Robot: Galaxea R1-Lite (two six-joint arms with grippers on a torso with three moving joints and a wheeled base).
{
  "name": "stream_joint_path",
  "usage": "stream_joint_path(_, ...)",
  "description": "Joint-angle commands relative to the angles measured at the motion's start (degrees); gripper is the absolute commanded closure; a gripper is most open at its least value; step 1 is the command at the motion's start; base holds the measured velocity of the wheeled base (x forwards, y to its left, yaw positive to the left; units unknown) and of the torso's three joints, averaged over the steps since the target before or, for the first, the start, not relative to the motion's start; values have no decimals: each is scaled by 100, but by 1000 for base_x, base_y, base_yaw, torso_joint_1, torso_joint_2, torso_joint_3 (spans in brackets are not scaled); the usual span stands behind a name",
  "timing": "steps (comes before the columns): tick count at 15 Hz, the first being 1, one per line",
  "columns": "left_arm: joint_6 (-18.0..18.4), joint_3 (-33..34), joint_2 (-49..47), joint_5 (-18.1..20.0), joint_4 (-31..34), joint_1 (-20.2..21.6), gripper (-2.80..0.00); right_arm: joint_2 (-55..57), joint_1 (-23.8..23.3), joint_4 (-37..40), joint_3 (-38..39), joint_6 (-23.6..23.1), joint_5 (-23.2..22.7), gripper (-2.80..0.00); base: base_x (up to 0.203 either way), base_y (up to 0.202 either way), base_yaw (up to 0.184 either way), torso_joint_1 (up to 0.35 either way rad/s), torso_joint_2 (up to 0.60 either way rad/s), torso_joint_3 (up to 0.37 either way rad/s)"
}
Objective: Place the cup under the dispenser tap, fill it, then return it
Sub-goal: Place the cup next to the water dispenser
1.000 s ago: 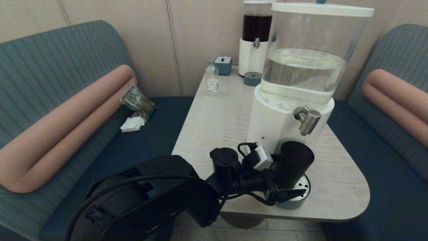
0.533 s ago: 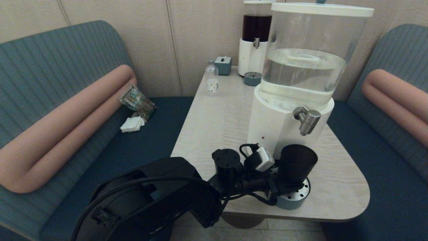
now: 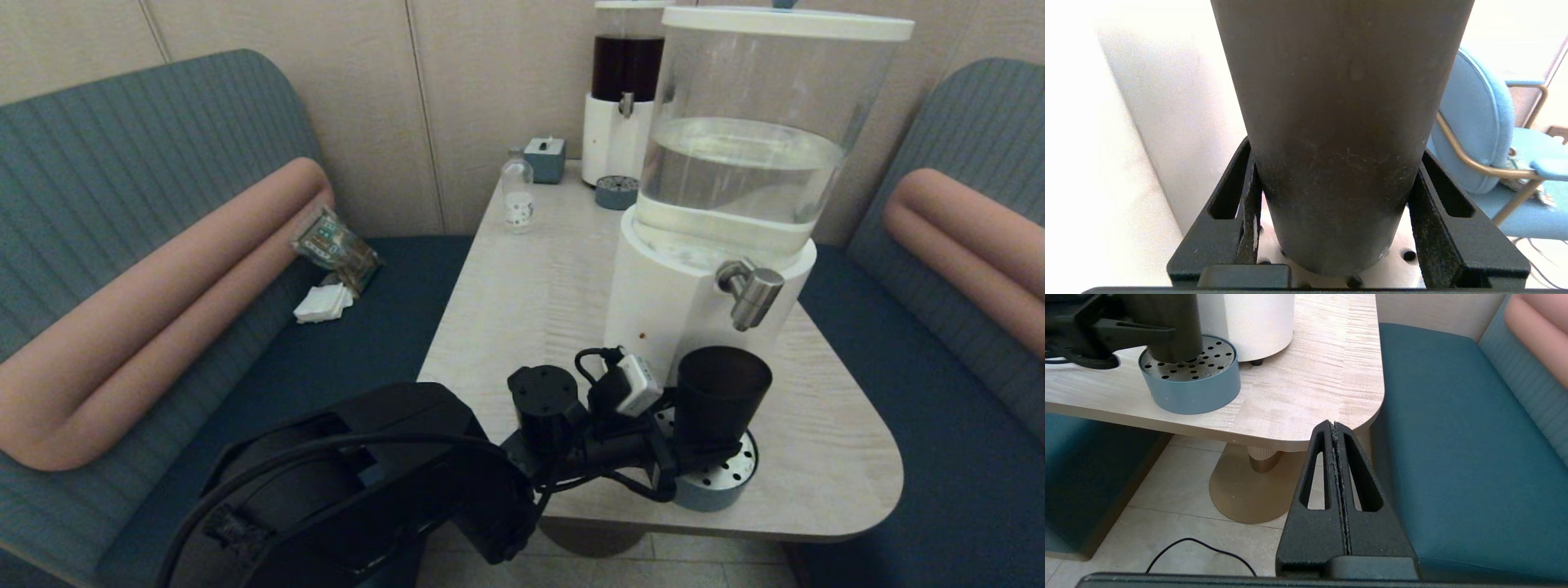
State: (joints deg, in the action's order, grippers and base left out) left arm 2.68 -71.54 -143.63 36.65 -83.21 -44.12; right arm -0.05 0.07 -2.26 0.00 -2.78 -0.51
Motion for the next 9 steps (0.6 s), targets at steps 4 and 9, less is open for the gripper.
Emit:
stream_joint_path(4, -11, 919, 514, -24, -194, 69, 0, -4, 1, -3, 88, -3, -2, 0, 0, 0, 0, 0, 0, 0)
stream_joint_path(9, -113, 1910, 1285, -137, -295, 745, 0, -4, 8, -3, 88, -3, -2, 0, 0, 0, 0, 0, 0, 0)
